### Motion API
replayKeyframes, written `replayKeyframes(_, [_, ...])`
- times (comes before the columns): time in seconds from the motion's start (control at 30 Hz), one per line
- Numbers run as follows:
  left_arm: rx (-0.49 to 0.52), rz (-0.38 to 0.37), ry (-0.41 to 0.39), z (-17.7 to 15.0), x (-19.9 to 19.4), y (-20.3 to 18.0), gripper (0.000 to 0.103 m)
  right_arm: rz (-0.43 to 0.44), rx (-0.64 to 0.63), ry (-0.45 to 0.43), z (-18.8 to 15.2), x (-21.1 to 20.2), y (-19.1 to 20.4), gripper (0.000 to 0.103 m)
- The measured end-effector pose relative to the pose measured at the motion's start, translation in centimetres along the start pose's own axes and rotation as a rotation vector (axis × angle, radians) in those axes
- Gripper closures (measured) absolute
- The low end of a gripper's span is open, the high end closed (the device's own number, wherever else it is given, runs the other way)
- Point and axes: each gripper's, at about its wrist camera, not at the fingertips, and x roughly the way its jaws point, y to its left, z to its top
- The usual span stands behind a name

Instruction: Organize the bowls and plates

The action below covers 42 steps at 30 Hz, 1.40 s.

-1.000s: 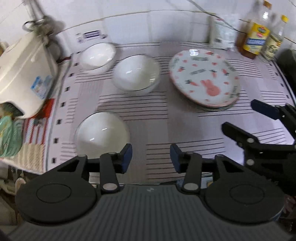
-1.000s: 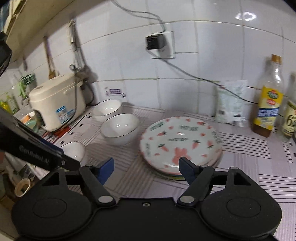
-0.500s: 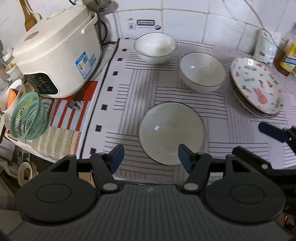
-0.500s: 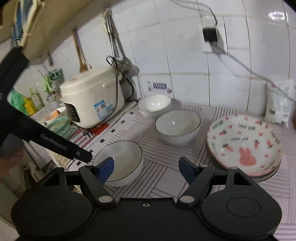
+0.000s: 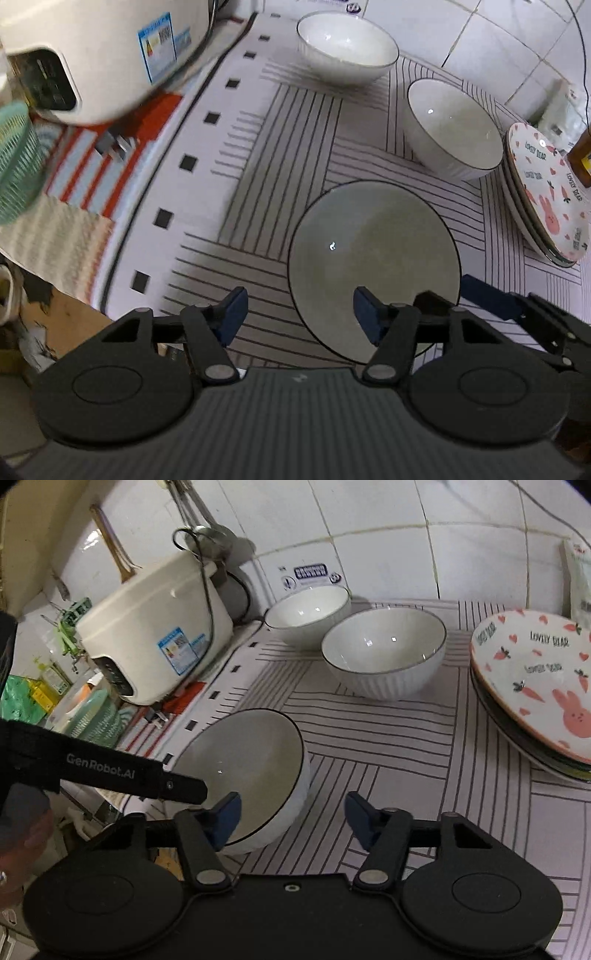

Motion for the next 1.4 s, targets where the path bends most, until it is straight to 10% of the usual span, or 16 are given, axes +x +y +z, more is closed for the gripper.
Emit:
replayKeyframes(0.1, [-0.022, -0.022, 0.012, -0.3, 0.7, -0.2, 0.052, 0.004, 0.041, 0.014, 0.0, 0.7, -0.5, 0.057])
replayKeyframes(0.23, [-0.042, -0.044, 0.025, -0.4, 1.3, -0.5, 0.086, 0.035, 0.080, -0.008, -0.2, 0.6, -1.1, 0.077])
replayKeyframes(0.33, [-0.069, -0.064, 0.031, -0.4, 1.0, -0.6, 0.088, -0.006, 0.081, -0.022, -0.3, 0.6, -1.2, 0.091])
replayKeyframes(1.13, [0.012, -0.168, 0.097, 0.9, 0.3, -9.8, 0.088, -0.106, 0.119, -0.103, 0.3, -6.4, -7.4, 0.090])
replayKeyframes(1.4, [0.060, -0.091, 0.097, 0.8, 2.0, -11.6, 0.087, -0.176, 0.067, -0.066, -0.3, -5.3, -8.3, 0.090])
